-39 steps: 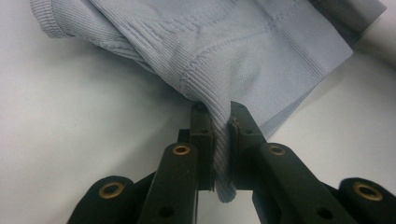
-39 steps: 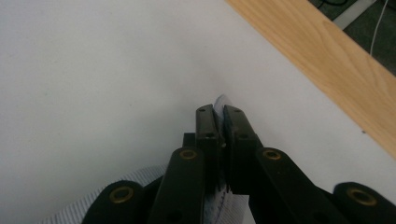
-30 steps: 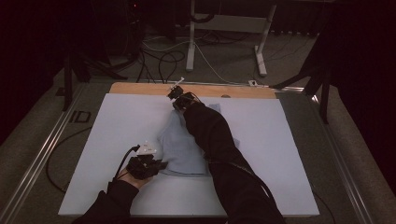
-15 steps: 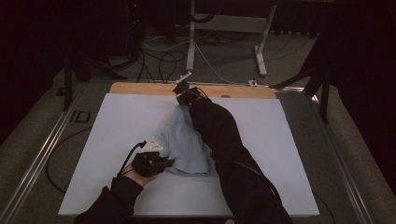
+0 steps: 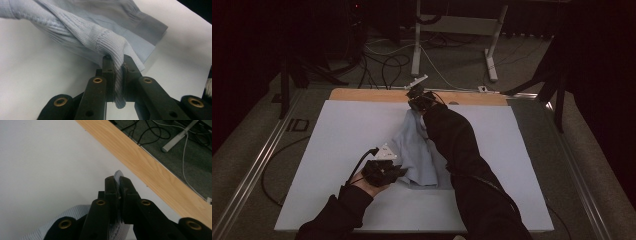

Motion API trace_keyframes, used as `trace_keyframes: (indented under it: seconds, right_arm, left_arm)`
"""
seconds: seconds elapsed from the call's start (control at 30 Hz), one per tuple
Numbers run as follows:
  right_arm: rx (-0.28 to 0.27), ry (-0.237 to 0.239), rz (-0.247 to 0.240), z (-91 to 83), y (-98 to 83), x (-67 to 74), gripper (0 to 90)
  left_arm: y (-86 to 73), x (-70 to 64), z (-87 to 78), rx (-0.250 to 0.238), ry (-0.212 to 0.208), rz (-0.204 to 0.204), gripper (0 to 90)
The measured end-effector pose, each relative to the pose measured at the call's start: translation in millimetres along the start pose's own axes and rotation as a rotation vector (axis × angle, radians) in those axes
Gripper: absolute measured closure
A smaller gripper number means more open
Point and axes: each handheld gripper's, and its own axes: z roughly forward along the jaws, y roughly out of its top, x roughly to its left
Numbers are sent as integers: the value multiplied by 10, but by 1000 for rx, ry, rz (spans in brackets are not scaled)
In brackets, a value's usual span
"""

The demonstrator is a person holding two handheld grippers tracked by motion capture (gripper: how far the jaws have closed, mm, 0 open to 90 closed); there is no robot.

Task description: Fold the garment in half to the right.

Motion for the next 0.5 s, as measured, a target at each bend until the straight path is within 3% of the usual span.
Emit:
trace_keyframes:
  seconds: [0.5]
  right_arm:
    - [-22, 5, 42, -210, -216, -256, 861]
  left_arm:
    - [191, -167, 175, 18, -33, 47, 842]
